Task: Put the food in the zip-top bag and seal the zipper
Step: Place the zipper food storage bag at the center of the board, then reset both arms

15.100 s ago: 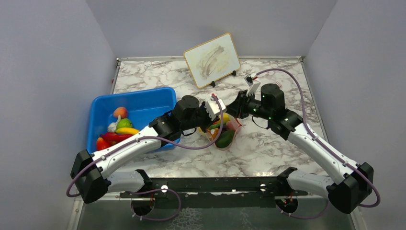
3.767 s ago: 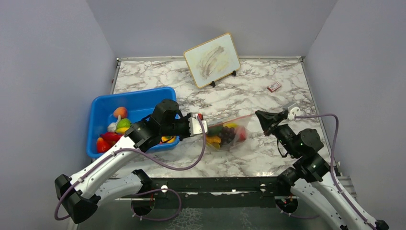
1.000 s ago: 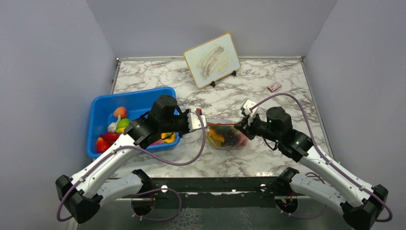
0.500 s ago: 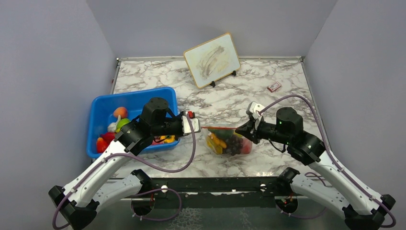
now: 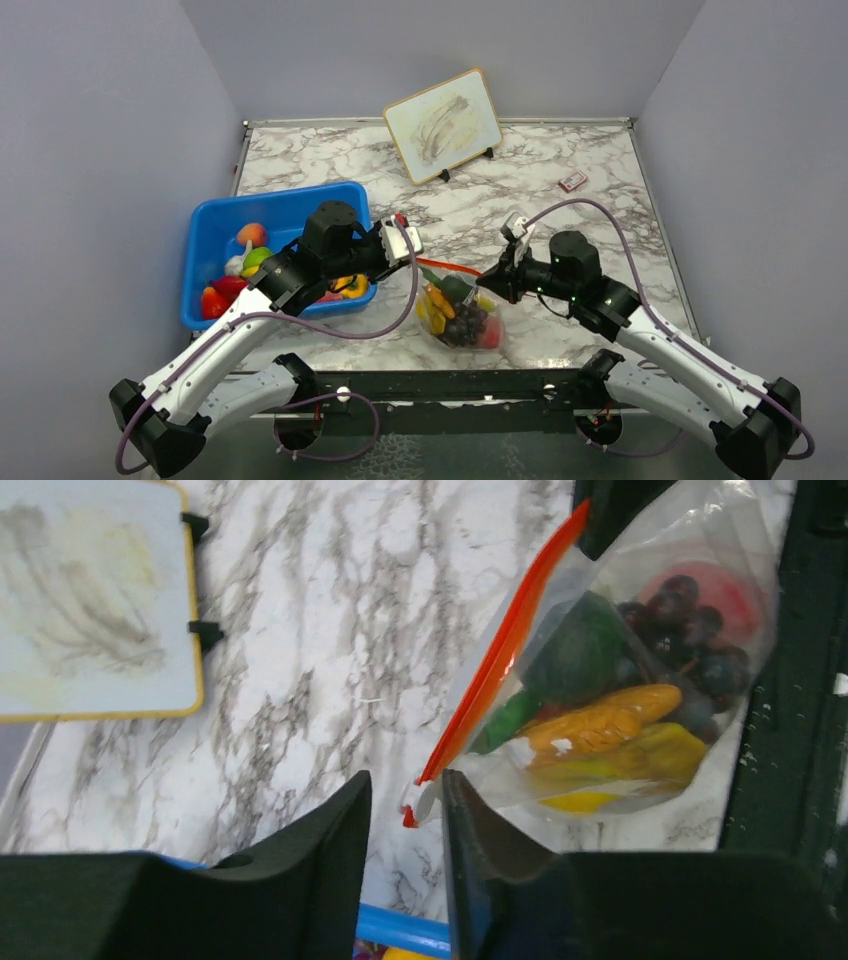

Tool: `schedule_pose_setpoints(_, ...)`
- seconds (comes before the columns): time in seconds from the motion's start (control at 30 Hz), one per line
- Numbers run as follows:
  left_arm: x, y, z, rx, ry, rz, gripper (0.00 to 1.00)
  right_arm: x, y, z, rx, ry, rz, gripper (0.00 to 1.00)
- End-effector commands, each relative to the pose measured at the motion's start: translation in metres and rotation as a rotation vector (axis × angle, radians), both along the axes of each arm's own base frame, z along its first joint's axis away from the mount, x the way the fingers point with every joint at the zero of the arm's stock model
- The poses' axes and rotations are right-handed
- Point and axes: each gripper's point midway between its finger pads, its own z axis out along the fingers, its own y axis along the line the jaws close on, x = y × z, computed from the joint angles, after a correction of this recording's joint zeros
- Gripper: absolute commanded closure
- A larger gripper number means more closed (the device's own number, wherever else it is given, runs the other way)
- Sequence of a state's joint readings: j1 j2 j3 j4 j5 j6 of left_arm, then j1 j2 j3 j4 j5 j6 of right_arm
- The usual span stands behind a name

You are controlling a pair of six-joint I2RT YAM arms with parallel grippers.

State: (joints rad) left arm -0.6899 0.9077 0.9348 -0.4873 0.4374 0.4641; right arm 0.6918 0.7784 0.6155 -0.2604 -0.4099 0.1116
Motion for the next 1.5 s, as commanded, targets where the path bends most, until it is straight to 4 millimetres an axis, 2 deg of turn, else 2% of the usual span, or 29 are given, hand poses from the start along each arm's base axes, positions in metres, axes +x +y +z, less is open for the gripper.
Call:
schedule_pose_setpoints(0.0, 0.046, 0.009, 0.029, -0.059, -0.092, 0.239, 0.61, 0.052, -0.006, 0.0, 0.028, -0.065, -0.236, 0.99)
schedule_pose_setpoints(0.07, 0.054, 0.012, 0.039, -0.082, -0.109, 0.288, 0.55, 0.068, -0.008, 0.0, 0.028, -0.089, -0.305, 0.99)
schedule_pose_setpoints(0.2, 0.059, 0.013, 0.053, -0.135, -0.115, 0.333, 0.5, 0.103, -0.022, -0.009, -0.036, -0.118, -0.457, 0.99)
schedule_pose_setpoints(0.33, 0.059, 0.013, 0.054, -0.158, -0.088, 0.357, 0.49, 0.131, -0.036, -0.004, -0.081, -0.178, -0.546, 0.99)
schedule_pose_setpoints(0.37, 0.061, 0.014, 0.053, -0.162, -0.08, 0.378, 0.48, 0.139, -0.041, -0.005, -0.09, -0.178, -0.577, 0.96)
schedule_pose_setpoints(0.47, 0.064, 0.017, 0.048, -0.166, -0.05, 0.42, 0.43, 0.158, -0.055, -0.01, -0.12, -0.154, -0.631, 0.72)
schedule_pose_setpoints(0.53, 0.065, 0.017, 0.044, -0.169, -0.03, 0.437, 0.38, 0.163, -0.055, -0.006, -0.133, -0.154, -0.63, 0.52)
schedule_pose_setpoints(0.63, 0.066, 0.017, 0.041, -0.18, -0.002, 0.458, 0.31, 0.16, -0.053, 0.007, -0.115, -0.158, -0.615, 0.32)
schedule_pose_setpoints(0.73, 0.068, 0.018, 0.037, -0.184, 0.017, 0.486, 0.24, 0.154, -0.054, 0.025, -0.09, -0.171, -0.608, 0.28)
schedule_pose_setpoints(0.77, 0.068, 0.018, 0.037, -0.186, 0.024, 0.491, 0.11, 0.151, -0.055, 0.03, -0.081, -0.176, -0.606, 0.27)
schedule_pose_setpoints(0.8, 0.068, 0.018, 0.035, -0.188, 0.03, 0.495, 0.02, 0.149, -0.056, 0.036, -0.072, -0.18, -0.606, 0.24)
schedule_pose_setpoints(0.83, 0.068, 0.018, 0.035, -0.193, 0.034, 0.501, 0.01, 0.146, -0.057, 0.041, -0.064, -0.181, -0.606, 0.17)
schedule_pose_setpoints(0.87, 0.069, 0.018, 0.035, -0.199, 0.037, 0.508, 0.01, 0.143, -0.057, 0.044, -0.058, -0.181, -0.6, 0.04)
schedule_pose_setpoints(0.9, 0.07, 0.019, 0.034, -0.203, 0.04, 0.522, 0.01, 0.139, -0.058, 0.049, -0.05, -0.183, -0.593, 0.01)
schedule_pose_setpoints(1.07, 0.077, 0.028, 0.045, -0.29, 0.045, 0.625, 0.01, 0.123, -0.065, 0.07, 0.031, -0.119, -0.635, 0.0)
schedule_pose_setpoints(1.23, 0.074, 0.033, 0.064, -0.413, 0.095, 0.691, 0.01, 0.105, -0.071, 0.092, 0.07, -0.106, -0.633, 0.0)
schedule_pose_setpoints(1.47, 0.079, 0.044, 0.077, -0.59, 0.158, 0.822, 0.01, 0.079, -0.075, 0.106, 0.155, -0.101, -0.599, 0.0)
